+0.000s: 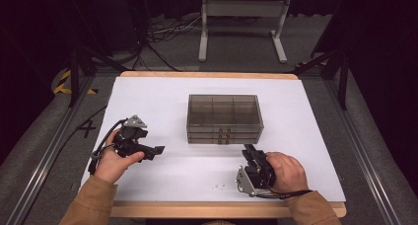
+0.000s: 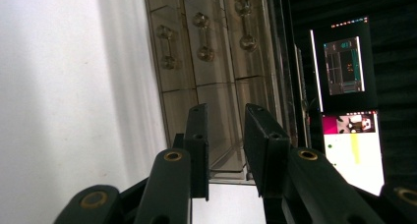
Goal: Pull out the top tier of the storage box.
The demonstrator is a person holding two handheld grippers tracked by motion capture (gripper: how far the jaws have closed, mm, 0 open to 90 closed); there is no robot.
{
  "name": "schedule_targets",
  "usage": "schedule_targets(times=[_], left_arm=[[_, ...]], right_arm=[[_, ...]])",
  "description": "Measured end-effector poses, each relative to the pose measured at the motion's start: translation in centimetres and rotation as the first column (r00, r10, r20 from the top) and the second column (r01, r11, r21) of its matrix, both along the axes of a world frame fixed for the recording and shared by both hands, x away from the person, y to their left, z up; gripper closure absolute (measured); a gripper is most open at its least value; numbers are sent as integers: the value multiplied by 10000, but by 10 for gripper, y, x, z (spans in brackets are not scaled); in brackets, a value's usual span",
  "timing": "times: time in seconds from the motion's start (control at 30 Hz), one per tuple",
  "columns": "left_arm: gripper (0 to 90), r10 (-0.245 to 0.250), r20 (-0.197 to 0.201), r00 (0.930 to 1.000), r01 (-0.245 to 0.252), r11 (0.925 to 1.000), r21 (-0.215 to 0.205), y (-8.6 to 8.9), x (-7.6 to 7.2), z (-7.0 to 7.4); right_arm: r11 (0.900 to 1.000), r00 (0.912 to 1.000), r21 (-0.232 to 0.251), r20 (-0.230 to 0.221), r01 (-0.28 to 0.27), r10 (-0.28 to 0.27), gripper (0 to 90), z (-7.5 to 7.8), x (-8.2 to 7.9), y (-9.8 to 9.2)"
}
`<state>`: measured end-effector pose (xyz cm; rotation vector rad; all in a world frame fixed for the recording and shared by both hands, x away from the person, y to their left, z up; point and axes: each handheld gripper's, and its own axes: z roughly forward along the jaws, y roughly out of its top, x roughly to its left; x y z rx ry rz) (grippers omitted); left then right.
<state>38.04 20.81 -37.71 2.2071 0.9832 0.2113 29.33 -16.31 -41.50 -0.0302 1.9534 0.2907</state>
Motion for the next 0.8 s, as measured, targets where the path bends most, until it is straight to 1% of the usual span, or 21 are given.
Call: schedule_targets(times=[0.1, 0.37, 0.4, 0.47, 0.57, 0.6, 0.67, 0.73, 0.8], left_arm=[[136, 25, 10, 10000, -25, 10000, -27, 0, 0, 0], [136, 33, 0, 10000, -33, 10000, 47, 1, -1, 0], [136, -17, -106, 9999, 18, 10000, 83, 1, -1, 1], [136, 82, -8, 10000, -82, 10000, 13, 1, -1, 0], [136, 99, -17, 9999, -99, 10000, 11, 2, -1, 0], [136, 93, 30, 10000, -93, 10000, 34, 2, -1, 0], [136, 94, -30, 10000, -93, 10000, 27, 2, -1, 0], [136, 97, -2, 10000, -97, 10000, 11, 2, -1, -1], [136, 95, -17, 10000, -95, 10000, 16, 2, -1, 0]], right_arm=[[10000, 10000, -41, 62, 68, -67, 726, 1, 0, 1], [9992, 9994, -344, 306, 194, -184, 729, 3, 1, 9], [9992, 9994, -344, 306, 194, -184, 729, 3, 1, 9], [9991, 9990, -369, 394, 232, -217, 730, 4, 2, 12], [9988, 9983, -379, 497, 322, -303, 730, 5, 3, 15], [9986, 9982, -425, 533, 299, -276, 730, 5, 4, 17], [9987, 9981, -404, 539, 313, -291, 729, 6, 5, 19], [9983, 9974, -515, 681, 255, -219, 730, 7, 7, 22], [9981, 9971, -561, 728, 269, -228, 730, 8, 7, 25]])
